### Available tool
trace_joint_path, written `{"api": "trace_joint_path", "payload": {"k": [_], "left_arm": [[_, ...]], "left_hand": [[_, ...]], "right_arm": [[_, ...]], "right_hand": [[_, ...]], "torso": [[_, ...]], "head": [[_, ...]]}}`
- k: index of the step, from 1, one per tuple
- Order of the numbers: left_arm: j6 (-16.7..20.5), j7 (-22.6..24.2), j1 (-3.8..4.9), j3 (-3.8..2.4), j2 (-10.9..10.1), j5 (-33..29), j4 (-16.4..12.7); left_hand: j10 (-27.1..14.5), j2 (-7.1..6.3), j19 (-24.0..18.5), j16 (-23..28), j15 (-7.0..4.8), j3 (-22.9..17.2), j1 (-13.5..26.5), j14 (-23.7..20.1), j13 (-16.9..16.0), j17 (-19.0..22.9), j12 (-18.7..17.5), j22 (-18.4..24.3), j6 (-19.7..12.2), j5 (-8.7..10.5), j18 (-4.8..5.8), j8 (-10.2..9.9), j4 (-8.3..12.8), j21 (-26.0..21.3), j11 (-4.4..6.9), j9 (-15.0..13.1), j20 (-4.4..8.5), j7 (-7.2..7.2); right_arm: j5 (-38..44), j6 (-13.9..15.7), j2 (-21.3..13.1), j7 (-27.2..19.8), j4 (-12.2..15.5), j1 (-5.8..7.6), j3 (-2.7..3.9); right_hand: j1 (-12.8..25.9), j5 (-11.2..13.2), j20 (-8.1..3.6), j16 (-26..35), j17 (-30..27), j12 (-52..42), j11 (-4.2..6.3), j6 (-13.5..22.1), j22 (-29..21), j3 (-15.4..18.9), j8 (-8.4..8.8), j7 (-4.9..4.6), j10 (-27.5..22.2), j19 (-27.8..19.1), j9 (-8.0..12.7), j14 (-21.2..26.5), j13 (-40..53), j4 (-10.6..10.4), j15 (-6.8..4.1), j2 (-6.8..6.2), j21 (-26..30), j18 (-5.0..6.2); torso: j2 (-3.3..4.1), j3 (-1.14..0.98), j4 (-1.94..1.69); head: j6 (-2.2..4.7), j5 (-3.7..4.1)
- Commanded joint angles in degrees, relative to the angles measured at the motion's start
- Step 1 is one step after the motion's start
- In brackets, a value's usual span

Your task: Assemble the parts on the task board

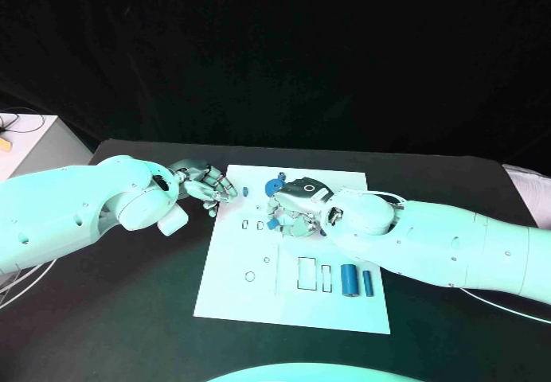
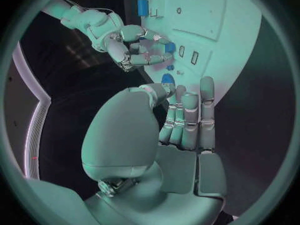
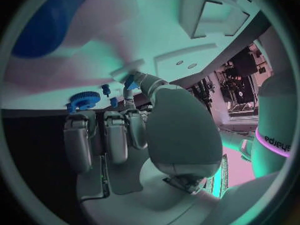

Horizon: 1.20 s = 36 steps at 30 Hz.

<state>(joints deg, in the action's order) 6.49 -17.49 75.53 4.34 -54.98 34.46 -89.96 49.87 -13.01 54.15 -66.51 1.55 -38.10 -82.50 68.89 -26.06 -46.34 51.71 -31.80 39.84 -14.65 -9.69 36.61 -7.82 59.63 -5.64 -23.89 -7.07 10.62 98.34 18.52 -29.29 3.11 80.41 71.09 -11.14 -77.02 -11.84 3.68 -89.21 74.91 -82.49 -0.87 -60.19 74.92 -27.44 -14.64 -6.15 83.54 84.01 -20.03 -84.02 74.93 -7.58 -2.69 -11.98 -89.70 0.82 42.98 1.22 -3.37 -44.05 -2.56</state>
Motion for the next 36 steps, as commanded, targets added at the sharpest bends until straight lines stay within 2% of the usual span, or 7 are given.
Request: {"api": "trace_joint_path", "payload": {"k": [1,5,11,21,25,27,36], "left_arm": [[-0.5,1.5,0.00,-0.03,0.0,-0.4,-0.5],[-0.1,3.7,-0.05,0.00,-0.3,-1.3,-1.2],[0.4,9.0,-0.55,0.11,-0.9,-3.1,-2.8],[0.3,16.8,-2.27,0.22,-1.5,-3.3,-4.7],[0.0,19.3,-2.94,0.25,-1.6,-2.1,-5.3],[-0.1,20.5,-3.22,0.26,-1.6,-1.0,-5.6],[-0.6,23.3,-4.19,0.28,-1.3,4.1,-6.2]], "left_hand": [[0.1,0.32,-0.3,-0.2,-0.20,-0.1,0.5,0.3,0.1,0.0,0.0,-0.1,0.6,0.21,-0.92,-0.1,0.6,0.4,0.11,0.1,0.20,-0.18],[0.4,0.49,-0.4,-0.4,-0.30,-0.3,0.7,0.5,0.4,-0.2,0.2,-0.1,1.3,0.19,-0.93,-0.1,0.9,0.6,0.27,0.5,0.26,-0.39],[1.3,0.74,-0.2,-2.7,-0.84,-1.4,1.8,2.6,1.3,-3.0,0.8,-0.5,2.6,0.36,-0.95,-3.0,1.9,1.6,0.91,3.3,0.70,-1.14],[3.5,1.07,1.0,-7.9,-1.60,-2.0,3.5,7.3,1.6,-10.4,2.5,-0.7,4.9,0.39,-0.95,-6.4,2.8,2.9,1.81,6.3,1.37,-2.08],[3.8,1.02,1.2,-8.4,-1.66,-2.1,3.7,7.8,1.5,-11.3,2.8,-0.8,5.0,0.39,-0.94,-7.0,3.0,3.1,1.85,6.7,1.45,-2.09],[3.9,0.95,1.2,-8.6,-1.66,-2.1,3.7,7.9,1.5,-11.5,2.9,-0.8,5.0,0.39,-0.94,-7.3,3.1,3.1,1.85,6.9,1.47,-2.07],[4.1,1.12,1.4,-9.2,-1.75,-2.7,3.7,8.4,1.6,-12.4,3.1,-0.9,5.3,0.26,-0.94,-8.4,3.5,3.4,2.00,7.7,1.60,-2.20]], "right_arm": [[0.8,2.5,-0.3,1.1,0.2,-0.26,-0.15],[0.9,4.9,-0.9,2.1,1.1,-0.33,-0.13],[-0.2,7.2,-2.7,3.8,3.5,-0.36,0.07],[-9.1,6.9,-5.2,4.7,6.2,-0.35,0.36],[-11.0,7.4,-5.9,4.7,7.1,-0.35,0.46],[-11.5,7.6,-6.2,4.8,7.6,-0.35,0.51],[-12.7,7.9,-7.4,6.0,9.0,-0.34,0.84]], "right_hand": [[-0.5,-1.1,-0.46,0.0,13.9,-0.4,0.37,-1.7,15.1,-0.4,-0.57,1.42,0.4,6.0,-1.5,-5.6,8.9,-0.1,-0.37,0.35,-0.3,-0.82],[-0.2,-2.0,-0.61,0.0,13.8,-0.7,0.46,-1.7,15.1,-0.6,-0.92,1.54,0.7,6.0,-1.7,-5.6,9.1,0.0,-0.51,0.28,-0.3,-0.82],[0.3,-2.4,-0.70,0.1,13.8,-0.9,0.51,-1.7,15.1,-0.5,-1.15,1.57,0.9,6.0,-1.9,-5.6,9.2,-0.2,-0.58,0.06,-0.3,-0.82],[1.6,-2.7,-0.74,0.3,13.5,0.4,0.34,-1.0,15.1,-0.3,-1.12,1.30,0.0,6.0,-2.0,-5.5,8.2,-1.0,-0.50,-0.41,-0.3,-0.82],[2.3,-4.6,-0.67,0.3,13.5,0.8,0.24,-0.7,15.1,-0.2,-1.23,1.19,-0.2,6.0,-2.1,-5.5,8.0,-1.4,-0.42,-0.80,-0.3,-0.82],[2.7,-7.2,-0.65,0.4,13.4,0.9,0.22,-0.6,15.1,0.0,-1.37,1.16,-0.2,6.0,-2.2,-5.5,7.9,-1.6,-0.41,-1.12,-0.3,-0.82],[3.3,-7.9,-0.64,0.4,13.4,1.1,0.16,-0.4,15.1,0.3,-1.40,1.08,-0.3,6.0,-2.2,-5.5,7.7,-1.9,-0.36,-1.25,-0.3,-0.82]], "torso": [[-0.04,0.03,-0.02],[-0.04,0.02,0.01],[-0.01,0.06,0.05],[0.01,0.03,0.00],[0.06,-0.01,-0.04],[0.03,0.02,0.01],[0.02,-0.07,0.08]], "head": [[0.03,-0.02],[0.15,-0.11],[0.31,-0.15],[0.33,-0.06],[0.27,-0.07],[0.25,-0.11],[0.22,-0.20]]}}
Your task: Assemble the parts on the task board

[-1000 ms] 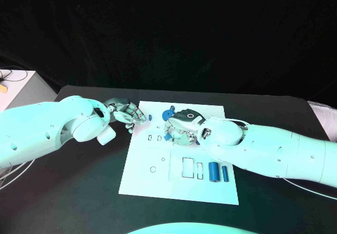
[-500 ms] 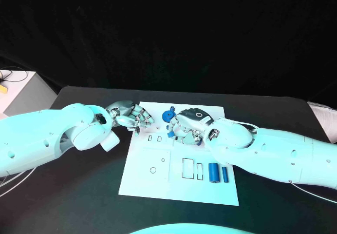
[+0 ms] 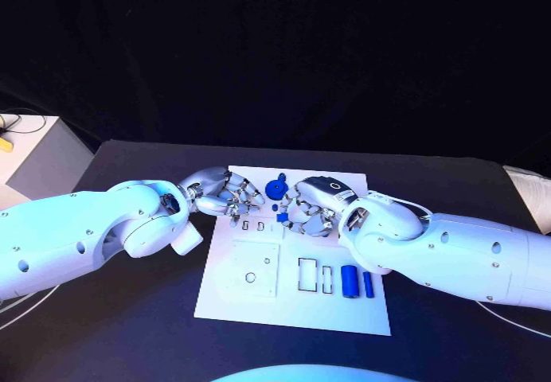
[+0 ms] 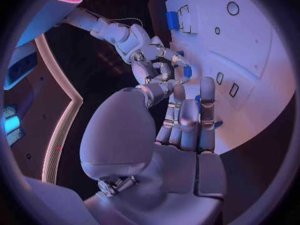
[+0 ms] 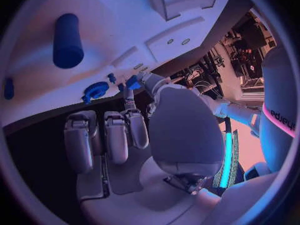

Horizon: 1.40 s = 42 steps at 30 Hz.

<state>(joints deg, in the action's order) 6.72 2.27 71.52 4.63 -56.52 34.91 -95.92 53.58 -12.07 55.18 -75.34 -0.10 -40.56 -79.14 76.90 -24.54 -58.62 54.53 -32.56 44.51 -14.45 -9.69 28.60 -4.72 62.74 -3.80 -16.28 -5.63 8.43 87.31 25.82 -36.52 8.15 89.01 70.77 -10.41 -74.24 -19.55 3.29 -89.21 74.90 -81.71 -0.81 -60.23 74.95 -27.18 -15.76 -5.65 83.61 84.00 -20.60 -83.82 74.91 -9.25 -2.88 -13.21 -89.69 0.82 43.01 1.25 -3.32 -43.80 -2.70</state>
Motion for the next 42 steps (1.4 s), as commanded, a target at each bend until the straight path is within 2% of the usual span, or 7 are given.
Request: {"api": "trace_joint_path", "payload": {"k": [1,13,19,20,25,29,42], "left_arm": [[-1.1,3.5,-0.25,-0.01,0.3,4.1,-0.2],[-2.9,3.1,-0.63,0.08,1.8,8.6,0.2],[-3.0,2.2,-0.67,0.13,2.6,11.2,0.5],[-3.1,1.9,-0.68,0.13,2.8,12.0,0.7],[-3.8,0.9,-0.69,0.16,3.2,14.3,0.9],[-4.3,0.3,-0.69,0.17,3.6,15.8,1.0],[-4.4,-0.8,-0.69,0.18,4.0,17.0,1.3]], "left_hand": [[0.4,0.23,0.4,-0.4,-0.13,-0.3,0.3,0.4,0.0,-0.2,0.3,-0.1,0.7,0.04,-0.94,-0.5,0.5,0.4,0.19,0.2,0.17,-0.03],[1.5,1.36,0.7,-2.5,-0.48,-1.8,1.1,2.2,-0.1,-3.7,0.9,-0.4,1.5,-0.14,-0.93,-3.1,0.6,1.3,0.57,2.0,0.52,-0.21],[2.5,2.68,1.7,-5.7,-1.02,-4.7,2.6,4.8,-1.3,-9.2,2.8,-1.3,1.1,-0.21,-0.89,-7.1,0.0,2.9,1.16,4.0,0.96,-0.28],[2.9,3.08,3.1,-6.4,-1.22,-6.1,2.6,5.5,-1.9,-10.7,3.8,-3.5,1.1,-0.37,-0.52,-8.0,0.1,4.2,1.39,4.4,1.16,-0.37],[2.9,2.68,4.3,-7.4,-1.69,-10.8,3.1,6.3,-3.4,-12.4,6.0,-6.2,1.6,-0.56,-0.18,-10.1,1.8,6.8,1.86,5.3,1.74,-0.80],[2.8,2.17,4.5,-7.7,-1.80,-13.2,4.0,6.6,-4.0,-13.1,6.9,-7.6,2.1,-0.62,-0.04,-11.1,2.9,8.3,1.96,5.7,1.91,-0.85],[2.8,1.98,4.7,-8.0,-1.86,-14.3,4.5,6.8,-4.2,-13.6,7.4,-8.4,2.4,-0.72,0.05,-11.7,3.5,9.1,1.99,5.9,1.97,-0.87]], "right_arm": [[-1.8,0.6,-0.3,1.0,0.5,-0.02,0.14],[-2.3,1.2,-0.4,1.6,1.3,-0.02,0.52],[-2.7,1.4,-0.4,1.8,1.7,-0.02,0.71],[-2.7,1.4,-0.5,1.8,1.9,-0.02,0.76],[-2.7,1.5,-0.5,1.9,2.1,-0.01,0.88],[-2.8,1.5,-0.6,2.0,2.3,0.00,0.93],[-2.7,1.8,-0.7,2.0,2.8,0.00,1.01]], "right_hand": [[0.6,-0.3,-0.24,0.4,13.3,0.3,0.08,-0.3,15.1,0.1,-0.29,0.58,-0.4,6.0,-1.7,-5.7,7.7,-0.3,-0.16,-0.05,-0.3,-0.82],[0.7,-0.6,-0.23,0.4,13.3,0.3,0.07,-0.2,15.1,0.2,-0.30,0.57,-0.3,6.0,-1.7,-5.7,7.8,-0.4,-0.16,-0.06,-0.3,-0.82],[0.7,-0.7,-0.23,0.4,13.3,0.3,0.07,-0.2,15.1,0.2,-0.31,0.57,-0.3,6.0,-1.7,-5.7,7.8,-0.4,-0.15,-0.06,-0.3,-0.82],[0.7,-0.7,-0.23,0.4,13.3,0.3,0.08,-0.2,15.1,0.2,-0.32,0.57,-0.3,6.0,-1.7,-5.7,7.8,-0.4,-0.15,-0.06,-0.3,-0.82],[0.7,-0.7,-0.23,0.4,13.3,0.3,0.08,-0.2,15.1,0.2,-0.32,0.57,-0.3,6.0,-1.7,-5.7,7.8,-0.4,-0.15,-0.06,-0.3,-0.82],[0.7,-0.7,-0.23,0.4,13.3,0.3,0.08,-0.2,15.1,0.2,-0.32,0.57,-0.3,6.0,-1.7,-5.7,7.8,-0.4,-0.15,-0.06,-0.3,-0.82],[0.7,-0.9,-0.23,0.4,13.3,0.1,0.09,-0.2,15.1,0.2,-0.36,0.59,-0.2,6.0,-1.7,-5.7,7.9,-0.4,-0.16,-0.10,-0.3,-0.82]], "torso": [[0.02,-0.10,0.03],[0.04,-0.10,0.02],[0.05,-0.06,0.06],[0.07,-0.07,0.07],[0.04,-0.07,0.06],[0.05,-0.05,0.01],[0.02,-0.04,-0.01]], "head": [[-0.03,-0.06],[-0.07,-0.02],[-0.11,0.05],[-0.10,0.09],[-0.16,0.17],[-0.32,0.22],[-0.55,0.29]]}}
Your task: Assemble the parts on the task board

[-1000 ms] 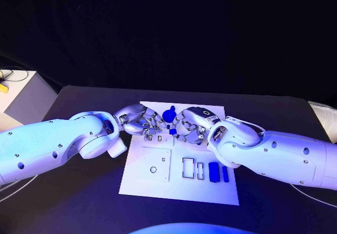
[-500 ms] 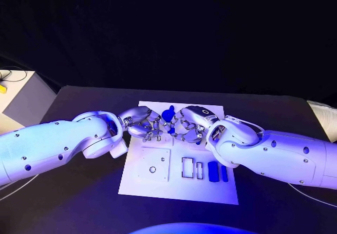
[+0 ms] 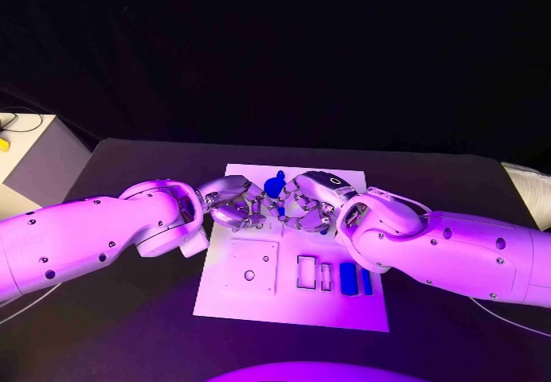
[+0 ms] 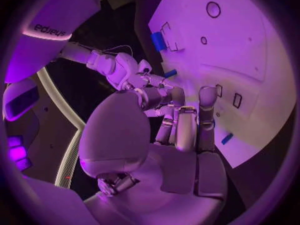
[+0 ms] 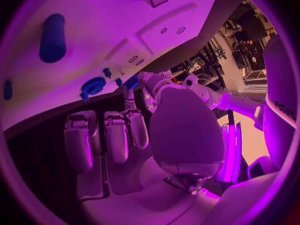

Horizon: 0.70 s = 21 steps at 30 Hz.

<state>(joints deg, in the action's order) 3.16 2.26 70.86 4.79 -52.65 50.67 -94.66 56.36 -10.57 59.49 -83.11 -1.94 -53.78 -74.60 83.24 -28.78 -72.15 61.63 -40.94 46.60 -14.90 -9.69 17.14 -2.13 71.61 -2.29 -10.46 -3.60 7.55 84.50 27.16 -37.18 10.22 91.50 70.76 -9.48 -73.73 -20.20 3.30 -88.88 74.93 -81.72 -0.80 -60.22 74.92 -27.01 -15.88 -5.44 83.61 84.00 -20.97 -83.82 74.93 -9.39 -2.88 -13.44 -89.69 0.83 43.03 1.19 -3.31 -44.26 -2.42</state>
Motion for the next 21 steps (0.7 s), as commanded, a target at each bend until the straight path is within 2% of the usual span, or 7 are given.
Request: {"api": "trace_joint_path", "payload": {"k": [1,14,21], "left_arm": [[-0.8,-0.8,-0.03,0.02,0.1,1.3,0.0],[0.1,-1.2,-0.03,0.01,-0.2,1.3,0.3],[-0.4,-1.5,-0.02,0.00,-0.2,1.3,0.3]], "left_hand": [[0.0,0.44,0.4,-0.2,-0.01,-1.1,0.1,0.4,0.0,-0.1,0.3,-0.1,0.3,-0.26,0.06,-0.2,0.9,0.3,0.47,0.1,-0.06,0.03],[0.1,0.28,0.5,-0.3,0.01,-1.3,0.3,0.5,-0.1,-0.3,0.4,-0.4,0.4,-0.29,0.10,-0.4,1.1,0.6,0.43,0.2,-0.06,0.10],[0.1,0.23,0.5,-0.4,0.03,-1.5,0.4,0.6,-0.1,-0.5,0.5,-0.7,0.6,-0.31,0.14,-0.5,1.2,0.8,0.40,0.2,-0.06,0.13]], "right_arm": [[0.1,0.5,-0.1,-0.1,0.4,0.01,0.08],[0.6,0.1,-0.4,0.1,0.8,0.01,0.09],[1.4,0.5,-0.4,0.1,1.1,0.02,0.09]], "right_hand": [[0.2,-0.2,-0.23,0.1,13.3,0.1,0.09,-0.3,15.1,0.1,-0.24,0.38,-0.2,6.0,-1.4,-5.7,7.9,-0.3,-0.16,0.14,-0.3,-0.83],[0.2,-0.3,-0.23,0.1,13.2,0.1,0.10,-0.3,15.1,0.1,-0.26,0.40,-0.1,6.0,-1.4,-5.7,7.9,-0.3,-0.17,0.10,-0.3,-0.83],[0.2,-0.3,-0.23,0.1,13.2,0.1,0.11,-0.3,15.1,0.1,-0.28,0.41,-0.1,6.0,-1.4,-5.7,7.9,-0.2,-0.17,0.09,-0.3,-0.83]], "torso": [[0.01,0.02,-0.02],[-0.05,0.08,-0.03],[-0.04,0.04,-0.01]], "head": [[-0.09,-0.01],[-0.25,-0.06],[-0.32,-0.11]]}}
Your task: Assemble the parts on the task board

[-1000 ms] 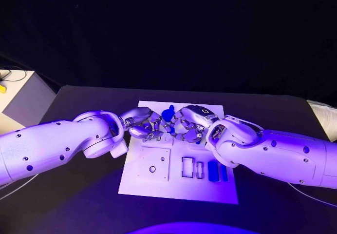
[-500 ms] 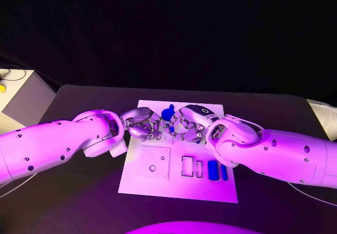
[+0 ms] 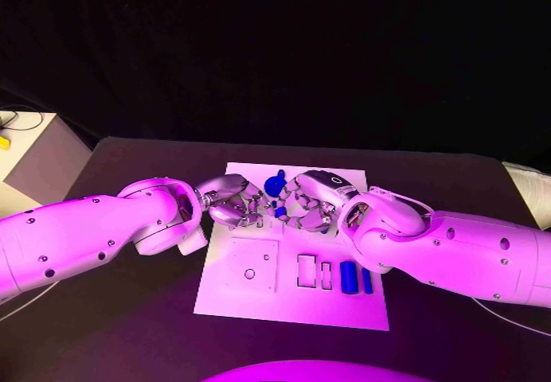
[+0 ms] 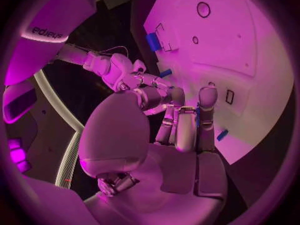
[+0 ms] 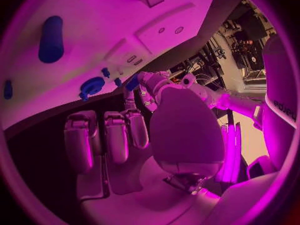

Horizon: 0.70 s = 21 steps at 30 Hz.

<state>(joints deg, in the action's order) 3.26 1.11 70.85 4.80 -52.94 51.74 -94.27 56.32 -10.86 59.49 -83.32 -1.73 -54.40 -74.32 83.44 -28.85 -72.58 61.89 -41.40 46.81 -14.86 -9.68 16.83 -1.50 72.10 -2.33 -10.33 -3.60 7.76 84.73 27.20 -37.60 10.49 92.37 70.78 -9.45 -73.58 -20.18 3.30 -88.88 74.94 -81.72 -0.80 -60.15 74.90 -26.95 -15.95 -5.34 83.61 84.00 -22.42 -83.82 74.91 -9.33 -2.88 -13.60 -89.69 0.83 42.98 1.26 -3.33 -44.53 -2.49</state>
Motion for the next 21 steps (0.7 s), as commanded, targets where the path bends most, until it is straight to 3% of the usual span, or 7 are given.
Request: {"api": "trace_joint_path", "payload": {"k": [1,21], "left_arm": [[-0.7,-0.4,-0.02,-0.01,0.1,0.2,-0.1],[-0.6,-0.6,-0.02,-0.02,0.2,0.2,0.0]], "left_hand": [[0.2,0.51,0.6,-0.2,-0.18,-0.9,0.1,0.4,-0.1,-0.1,0.2,-0.3,0.4,-0.36,0.15,-0.2,0.6,0.3,0.44,0.1,-0.06,-0.08],[0.3,0.35,0.6,-0.4,-0.09,-1.4,0.3,0.6,-0.3,-0.5,0.5,-0.7,0.9,-0.46,0.20,-0.3,1.1,0.9,0.33,0.1,-0.11,0.02]], "right_arm": [[1.3,0.5,0.0,-0.1,0.3,0.00,0.05],[2.8,0.7,0.1,0.1,1.3,0.00,0.05]], "right_hand": [[0.0,-0.3,-0.24,0.1,13.3,0.1,0.12,-0.4,15.1,0.0,-0.22,0.31,-0.1,6.0,0.0,-5.7,8.0,-0.3,-0.17,0.24,-0.3,-0.83],[-0.3,-0.4,-0.25,0.1,13.3,-0.3,0.18,-0.5,15.1,0.0,-0.38,0.40,0.2,6.0,0.0,-5.7,8.3,-0.1,-0.21,0.28,-0.3,-0.83]], "torso": [[0.02,-0.03,0.02],[0.00,-0.03,0.03]], "head": [[-0.07,-0.05],[-0.41,-0.15]]}}
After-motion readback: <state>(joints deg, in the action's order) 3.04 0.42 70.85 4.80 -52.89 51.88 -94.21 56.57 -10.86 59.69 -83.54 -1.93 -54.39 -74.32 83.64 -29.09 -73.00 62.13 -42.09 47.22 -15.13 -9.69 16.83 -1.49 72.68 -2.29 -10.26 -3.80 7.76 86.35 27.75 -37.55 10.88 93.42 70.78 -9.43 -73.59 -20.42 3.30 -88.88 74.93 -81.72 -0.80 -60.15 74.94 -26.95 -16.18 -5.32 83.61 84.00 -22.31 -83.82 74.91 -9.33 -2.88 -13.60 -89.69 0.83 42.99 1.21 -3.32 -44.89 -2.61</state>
